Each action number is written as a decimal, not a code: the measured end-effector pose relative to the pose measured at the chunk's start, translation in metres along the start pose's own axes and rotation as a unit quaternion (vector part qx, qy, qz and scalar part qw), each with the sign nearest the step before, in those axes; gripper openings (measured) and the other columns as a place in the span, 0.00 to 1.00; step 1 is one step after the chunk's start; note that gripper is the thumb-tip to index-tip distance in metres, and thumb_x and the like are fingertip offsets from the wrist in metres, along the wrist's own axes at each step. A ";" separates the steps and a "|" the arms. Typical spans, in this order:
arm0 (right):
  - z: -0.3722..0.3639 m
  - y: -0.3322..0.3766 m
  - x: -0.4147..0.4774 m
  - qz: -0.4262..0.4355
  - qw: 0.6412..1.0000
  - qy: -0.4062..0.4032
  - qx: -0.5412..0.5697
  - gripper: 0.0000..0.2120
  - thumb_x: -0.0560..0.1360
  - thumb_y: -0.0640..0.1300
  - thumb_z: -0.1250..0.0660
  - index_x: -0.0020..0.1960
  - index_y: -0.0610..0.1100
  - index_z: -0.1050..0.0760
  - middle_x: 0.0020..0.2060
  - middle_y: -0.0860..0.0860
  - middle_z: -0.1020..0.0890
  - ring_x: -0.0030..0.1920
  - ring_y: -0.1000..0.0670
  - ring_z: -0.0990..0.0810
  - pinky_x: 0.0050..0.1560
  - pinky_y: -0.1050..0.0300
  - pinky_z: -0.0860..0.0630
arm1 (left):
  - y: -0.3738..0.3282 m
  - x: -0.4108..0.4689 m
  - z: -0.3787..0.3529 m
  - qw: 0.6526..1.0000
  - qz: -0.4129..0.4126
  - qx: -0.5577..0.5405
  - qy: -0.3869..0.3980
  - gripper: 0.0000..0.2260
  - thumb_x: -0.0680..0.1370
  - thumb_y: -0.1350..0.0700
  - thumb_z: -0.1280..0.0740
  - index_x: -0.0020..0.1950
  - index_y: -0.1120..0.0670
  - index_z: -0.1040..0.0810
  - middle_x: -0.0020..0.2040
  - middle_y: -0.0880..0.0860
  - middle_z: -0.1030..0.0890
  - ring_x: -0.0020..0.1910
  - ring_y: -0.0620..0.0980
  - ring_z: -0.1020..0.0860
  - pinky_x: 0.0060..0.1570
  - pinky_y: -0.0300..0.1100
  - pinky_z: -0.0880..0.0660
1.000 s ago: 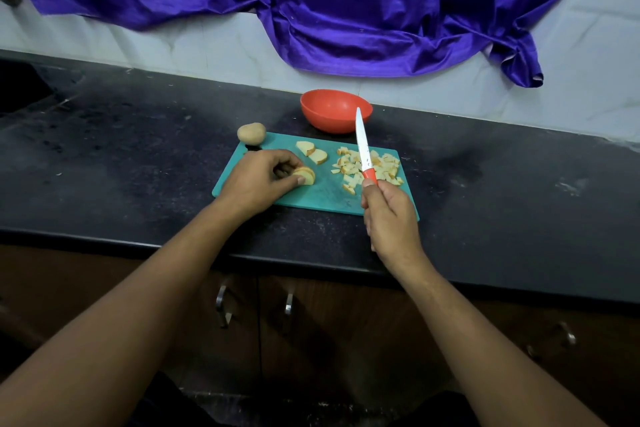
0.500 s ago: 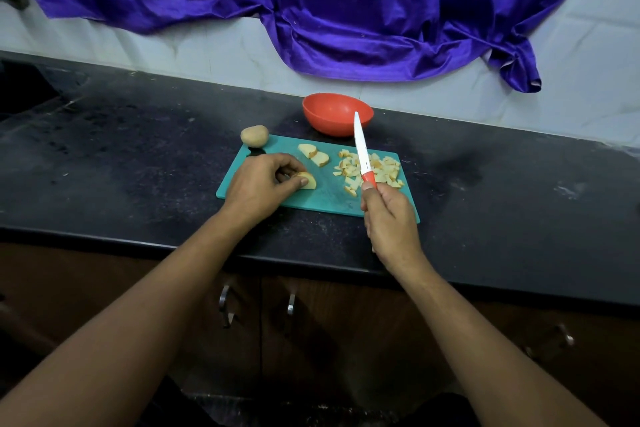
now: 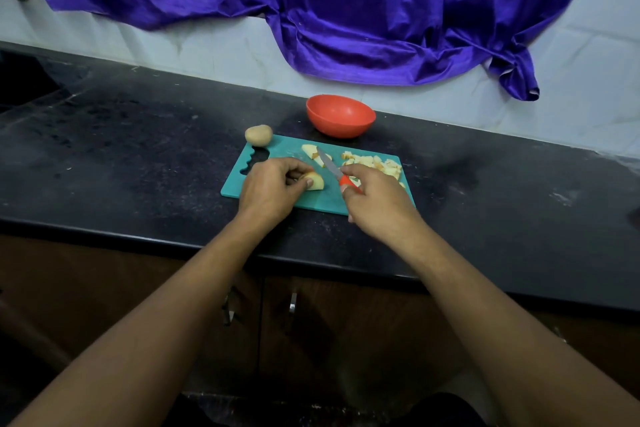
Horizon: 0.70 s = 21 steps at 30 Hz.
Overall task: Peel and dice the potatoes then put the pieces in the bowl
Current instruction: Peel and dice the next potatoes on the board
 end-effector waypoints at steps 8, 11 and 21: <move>-0.001 0.024 -0.003 0.009 0.996 0.023 -0.084 0.19 0.83 0.47 0.40 0.74 0.54 0.27 0.62 0.49 0.19 0.59 0.46 0.21 0.55 0.50 0.23 | -0.003 -0.003 0.002 1.000 -0.002 0.031 -0.008 0.12 0.77 0.51 0.25 0.60 0.45 0.15 0.51 0.43 0.14 0.47 0.39 0.19 0.55 0.47 0.20; -0.002 0.029 -0.003 0.016 0.994 0.025 -0.107 0.19 0.84 0.47 0.40 0.74 0.53 0.27 0.63 0.49 0.20 0.60 0.46 0.22 0.53 0.50 0.24 | -0.003 -0.004 0.003 0.999 -0.003 0.031 -0.011 0.12 0.76 0.49 0.24 0.59 0.45 0.15 0.49 0.43 0.14 0.47 0.39 0.19 0.54 0.47 0.19; 0.003 0.035 0.010 0.003 0.989 0.057 -0.137 0.17 0.79 0.43 0.38 0.66 0.51 0.21 0.53 0.49 0.21 0.49 0.47 0.24 0.46 0.53 0.25 | -0.003 0.000 0.000 0.999 0.008 0.052 -0.006 0.08 0.76 0.47 0.25 0.54 0.45 0.15 0.46 0.41 0.15 0.47 0.40 0.19 0.52 0.49 0.19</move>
Point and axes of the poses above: each hand's wrist, its own x-axis towards the middle knuckle, its own z-axis out of the back of the hand, y = z × x, the point moved 6 cm from there along x, towards the middle knuckle
